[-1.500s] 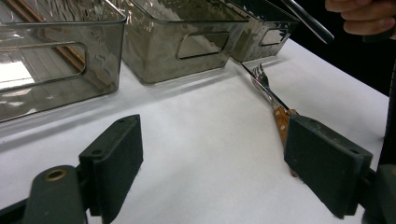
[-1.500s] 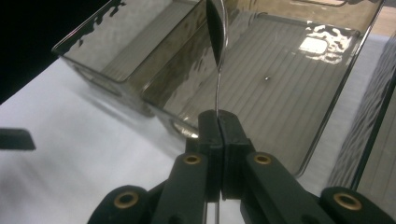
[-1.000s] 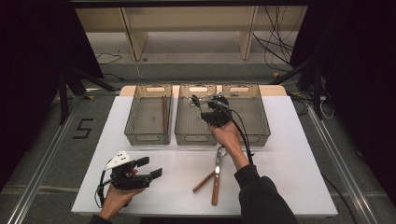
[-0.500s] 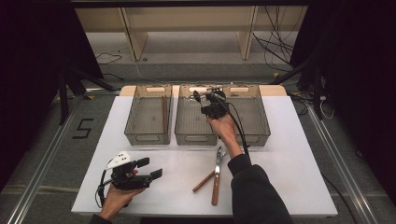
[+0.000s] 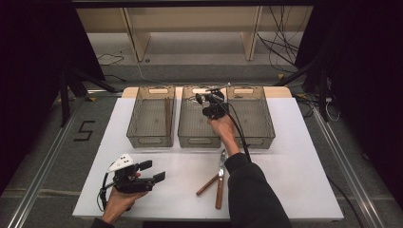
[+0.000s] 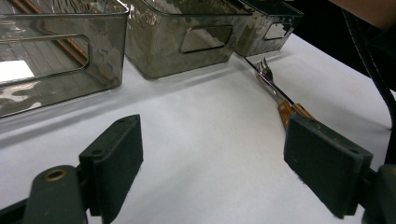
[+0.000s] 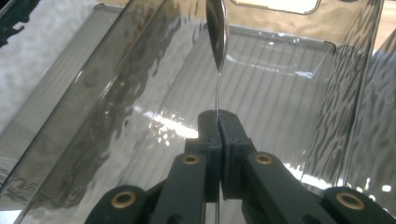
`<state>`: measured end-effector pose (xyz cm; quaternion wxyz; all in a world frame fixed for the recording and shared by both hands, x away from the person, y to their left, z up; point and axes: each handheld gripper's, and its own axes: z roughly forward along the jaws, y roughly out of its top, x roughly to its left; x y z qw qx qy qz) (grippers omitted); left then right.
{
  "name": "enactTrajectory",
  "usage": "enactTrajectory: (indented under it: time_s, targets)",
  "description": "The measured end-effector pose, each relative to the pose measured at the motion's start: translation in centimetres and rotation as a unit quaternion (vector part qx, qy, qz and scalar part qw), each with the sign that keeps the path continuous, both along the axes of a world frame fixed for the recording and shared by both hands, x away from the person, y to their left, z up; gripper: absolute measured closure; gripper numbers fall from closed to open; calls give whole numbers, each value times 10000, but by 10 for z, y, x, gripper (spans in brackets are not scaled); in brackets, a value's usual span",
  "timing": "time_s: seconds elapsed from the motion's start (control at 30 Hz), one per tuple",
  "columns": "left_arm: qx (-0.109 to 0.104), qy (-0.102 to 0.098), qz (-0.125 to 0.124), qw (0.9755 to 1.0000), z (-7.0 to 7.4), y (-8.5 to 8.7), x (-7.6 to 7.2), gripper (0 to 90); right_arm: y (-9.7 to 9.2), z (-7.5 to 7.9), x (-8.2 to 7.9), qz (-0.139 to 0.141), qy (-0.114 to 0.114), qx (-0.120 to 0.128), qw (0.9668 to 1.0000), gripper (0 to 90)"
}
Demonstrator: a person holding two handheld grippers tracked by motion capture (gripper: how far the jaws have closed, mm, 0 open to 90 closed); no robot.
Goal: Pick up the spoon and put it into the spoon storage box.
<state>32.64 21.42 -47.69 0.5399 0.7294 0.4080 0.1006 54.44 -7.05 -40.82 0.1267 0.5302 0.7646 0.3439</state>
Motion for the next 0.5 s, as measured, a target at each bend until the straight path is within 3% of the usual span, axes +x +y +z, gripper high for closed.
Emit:
enactTrajectory:
  time_s: [0.17,0.37,0.5]
  targets:
    - [-8,-3,0,10000,0,0,0,195,-1,1,1,73,-66,-16,10000,634]
    - [-5,-12,10,10000,0,0,0,195,-9,18,-11,195,-297,106,9993,496]
    - [-36,-2,31,10000,0,0,0,195,-15,32,-30,385,-548,117,9977,417]
